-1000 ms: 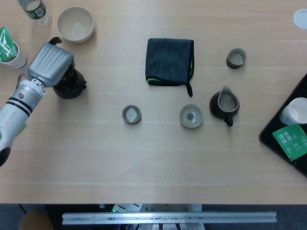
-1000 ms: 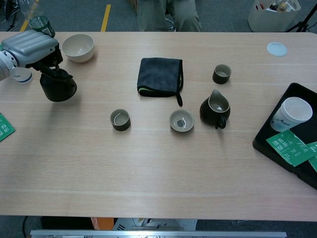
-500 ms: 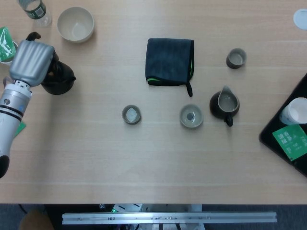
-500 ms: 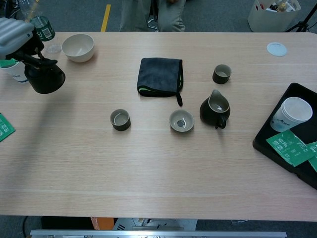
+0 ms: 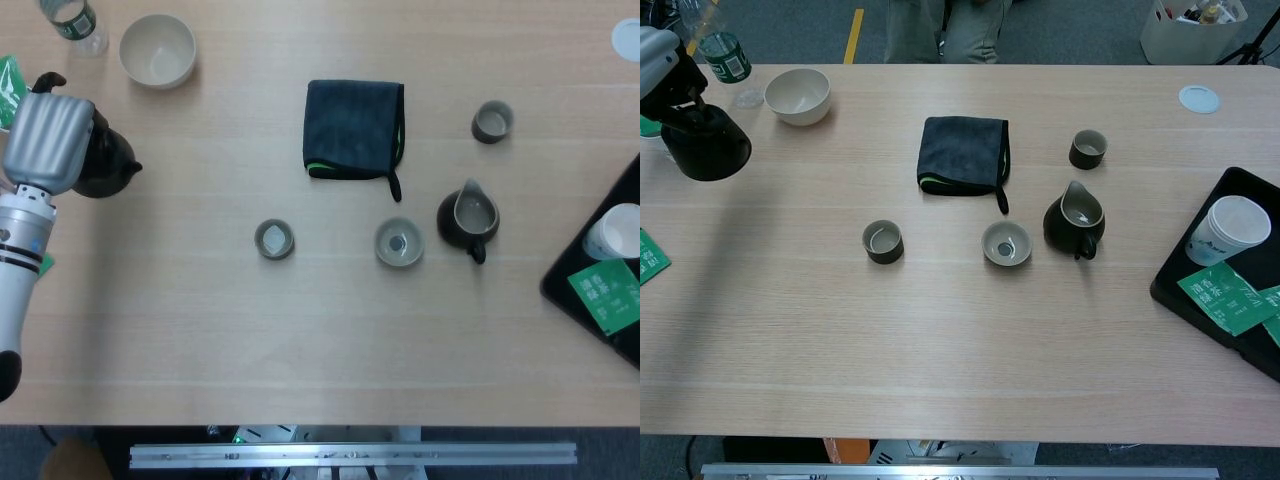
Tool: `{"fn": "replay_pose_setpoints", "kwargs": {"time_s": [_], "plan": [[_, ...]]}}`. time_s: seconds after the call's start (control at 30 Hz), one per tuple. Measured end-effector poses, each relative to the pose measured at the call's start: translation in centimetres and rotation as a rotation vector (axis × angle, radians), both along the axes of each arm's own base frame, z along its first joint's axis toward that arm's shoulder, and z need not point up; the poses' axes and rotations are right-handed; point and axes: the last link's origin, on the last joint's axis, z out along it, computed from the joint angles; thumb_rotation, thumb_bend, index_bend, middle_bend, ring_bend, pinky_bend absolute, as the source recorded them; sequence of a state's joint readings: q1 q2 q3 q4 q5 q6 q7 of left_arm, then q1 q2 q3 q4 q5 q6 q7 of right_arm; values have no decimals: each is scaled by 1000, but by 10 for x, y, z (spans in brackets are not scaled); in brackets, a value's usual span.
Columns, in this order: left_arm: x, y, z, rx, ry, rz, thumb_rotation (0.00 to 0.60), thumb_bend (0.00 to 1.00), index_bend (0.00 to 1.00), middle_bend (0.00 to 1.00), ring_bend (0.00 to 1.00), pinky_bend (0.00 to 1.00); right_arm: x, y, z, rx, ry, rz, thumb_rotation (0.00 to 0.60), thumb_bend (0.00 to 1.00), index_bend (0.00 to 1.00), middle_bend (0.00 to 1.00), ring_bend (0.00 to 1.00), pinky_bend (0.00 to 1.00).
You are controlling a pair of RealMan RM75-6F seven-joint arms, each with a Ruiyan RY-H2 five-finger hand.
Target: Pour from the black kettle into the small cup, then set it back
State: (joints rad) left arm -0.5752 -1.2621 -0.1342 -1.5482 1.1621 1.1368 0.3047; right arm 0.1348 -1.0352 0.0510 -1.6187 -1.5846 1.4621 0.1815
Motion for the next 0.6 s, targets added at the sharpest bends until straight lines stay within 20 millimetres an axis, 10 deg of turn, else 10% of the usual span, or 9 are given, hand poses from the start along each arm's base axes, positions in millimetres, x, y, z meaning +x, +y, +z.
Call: {"fn": "replay_pose_setpoints", "kwargs": {"time_s": [0.6], "plan": [[36,-26,-25,-44,2,-43,393,246,976,1000,876,239,-10,6,1,14,-11,-6,600,0,358,386,232,230]]}}
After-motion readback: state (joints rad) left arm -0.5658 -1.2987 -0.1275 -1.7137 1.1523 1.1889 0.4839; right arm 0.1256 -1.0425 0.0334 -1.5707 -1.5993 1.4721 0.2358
